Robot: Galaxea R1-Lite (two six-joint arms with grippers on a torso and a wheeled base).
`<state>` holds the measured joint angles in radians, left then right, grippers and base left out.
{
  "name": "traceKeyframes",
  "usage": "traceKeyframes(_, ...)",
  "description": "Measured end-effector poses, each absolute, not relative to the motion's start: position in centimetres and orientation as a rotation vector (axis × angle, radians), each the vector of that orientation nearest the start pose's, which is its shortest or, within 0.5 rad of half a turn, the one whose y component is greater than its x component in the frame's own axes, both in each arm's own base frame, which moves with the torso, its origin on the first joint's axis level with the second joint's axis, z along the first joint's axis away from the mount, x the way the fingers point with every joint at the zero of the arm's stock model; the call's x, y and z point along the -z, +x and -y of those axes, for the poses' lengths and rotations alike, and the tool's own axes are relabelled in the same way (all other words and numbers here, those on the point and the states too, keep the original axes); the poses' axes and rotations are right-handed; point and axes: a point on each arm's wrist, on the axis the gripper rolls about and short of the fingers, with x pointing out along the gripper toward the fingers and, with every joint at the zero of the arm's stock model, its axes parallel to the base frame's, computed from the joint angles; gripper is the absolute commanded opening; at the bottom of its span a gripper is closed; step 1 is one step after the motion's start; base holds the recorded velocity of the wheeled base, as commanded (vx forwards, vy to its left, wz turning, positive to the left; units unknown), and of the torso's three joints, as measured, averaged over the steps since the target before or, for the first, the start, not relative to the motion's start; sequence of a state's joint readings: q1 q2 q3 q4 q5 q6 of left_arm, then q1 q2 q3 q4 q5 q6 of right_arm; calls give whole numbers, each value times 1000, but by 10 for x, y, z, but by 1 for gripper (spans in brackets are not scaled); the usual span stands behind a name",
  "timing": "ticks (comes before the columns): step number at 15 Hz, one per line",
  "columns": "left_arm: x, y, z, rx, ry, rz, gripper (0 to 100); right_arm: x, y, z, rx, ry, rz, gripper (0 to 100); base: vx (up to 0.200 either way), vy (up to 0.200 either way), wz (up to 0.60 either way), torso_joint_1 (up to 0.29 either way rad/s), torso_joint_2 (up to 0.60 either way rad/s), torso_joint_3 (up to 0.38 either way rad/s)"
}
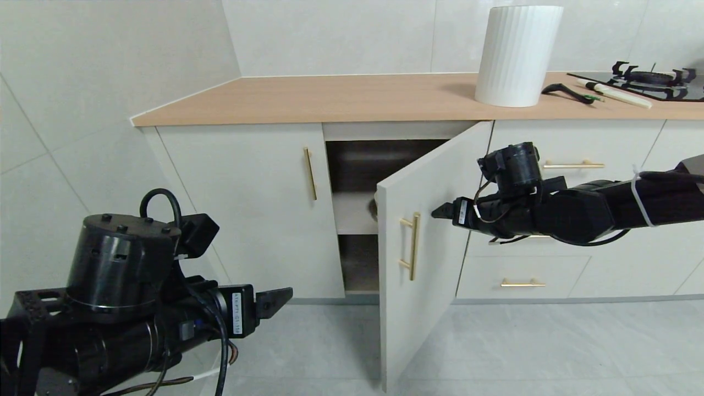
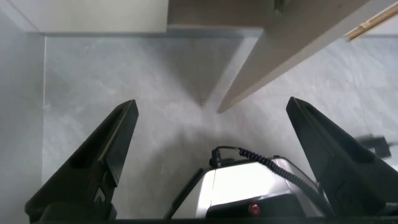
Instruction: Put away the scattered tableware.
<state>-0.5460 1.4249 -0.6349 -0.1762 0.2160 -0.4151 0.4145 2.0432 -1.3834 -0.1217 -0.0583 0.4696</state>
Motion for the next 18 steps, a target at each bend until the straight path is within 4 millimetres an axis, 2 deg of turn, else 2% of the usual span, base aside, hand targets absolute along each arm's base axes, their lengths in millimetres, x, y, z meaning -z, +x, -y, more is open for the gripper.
traceKeyframes(4,-167,188,108,194,-170,-627,100,-166,380,-168,-224,372,-547,100,200,0,0,4,5,1)
traceKeyframes(11,-167,187,108,194,-172,-627,100,-159,404,-176,-122,437,-370,100,0,0,0,0,0,0)
traceKeyframes(18,-166,187,108,194,-170,-628,100,-155,418,-179,-50,475,-329,100,0,0,0,0,0,0)
